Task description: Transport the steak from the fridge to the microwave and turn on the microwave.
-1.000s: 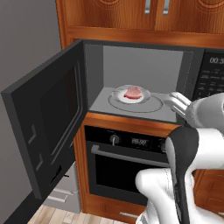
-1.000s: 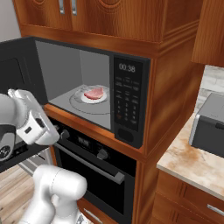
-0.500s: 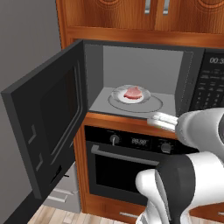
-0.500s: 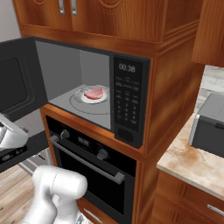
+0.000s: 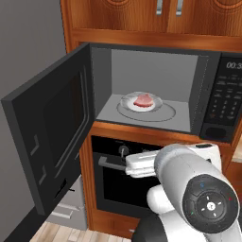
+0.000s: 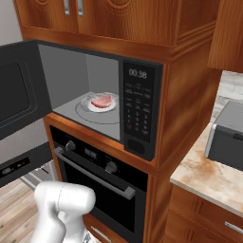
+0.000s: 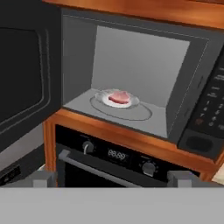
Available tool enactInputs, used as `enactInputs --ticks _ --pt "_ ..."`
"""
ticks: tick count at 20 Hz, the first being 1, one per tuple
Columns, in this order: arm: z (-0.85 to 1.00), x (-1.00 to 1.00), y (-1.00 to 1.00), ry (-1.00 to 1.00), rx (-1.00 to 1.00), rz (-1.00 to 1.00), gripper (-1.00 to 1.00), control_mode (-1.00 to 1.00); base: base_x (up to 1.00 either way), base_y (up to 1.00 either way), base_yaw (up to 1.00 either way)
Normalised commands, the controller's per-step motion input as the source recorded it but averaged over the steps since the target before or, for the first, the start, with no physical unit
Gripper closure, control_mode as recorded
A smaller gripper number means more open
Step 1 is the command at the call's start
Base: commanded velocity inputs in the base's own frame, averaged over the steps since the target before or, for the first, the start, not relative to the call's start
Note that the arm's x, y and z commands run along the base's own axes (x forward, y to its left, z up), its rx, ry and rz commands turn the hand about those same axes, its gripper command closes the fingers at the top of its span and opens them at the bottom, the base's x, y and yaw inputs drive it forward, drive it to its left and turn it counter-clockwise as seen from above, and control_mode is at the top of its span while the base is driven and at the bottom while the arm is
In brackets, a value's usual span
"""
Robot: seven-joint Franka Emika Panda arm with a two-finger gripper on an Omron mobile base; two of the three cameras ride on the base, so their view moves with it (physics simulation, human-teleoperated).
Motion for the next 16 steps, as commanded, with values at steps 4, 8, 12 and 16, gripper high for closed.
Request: enactInputs --ticks 4,8,12,16 --pt "-0.77 -0.18 0.03 0.00 -0.53 0.49 -1.00 -1.00 0.00 0.00 0.00" --pt "-0.90 -0.38 0.00 0.00 -0.56 0.51 -1.00 -1.00 0.00 0.00 0.00" --pt "-0.69 -0.56 0.05 -0.04 -0.55 0.44 -1.00 -1.00 0.00 0.00 0.00" --pt "-0.31 -0.56 0.08 -0.23 -0.50 0.27 -1.00 -1.00 0.00 0.00 0.00"
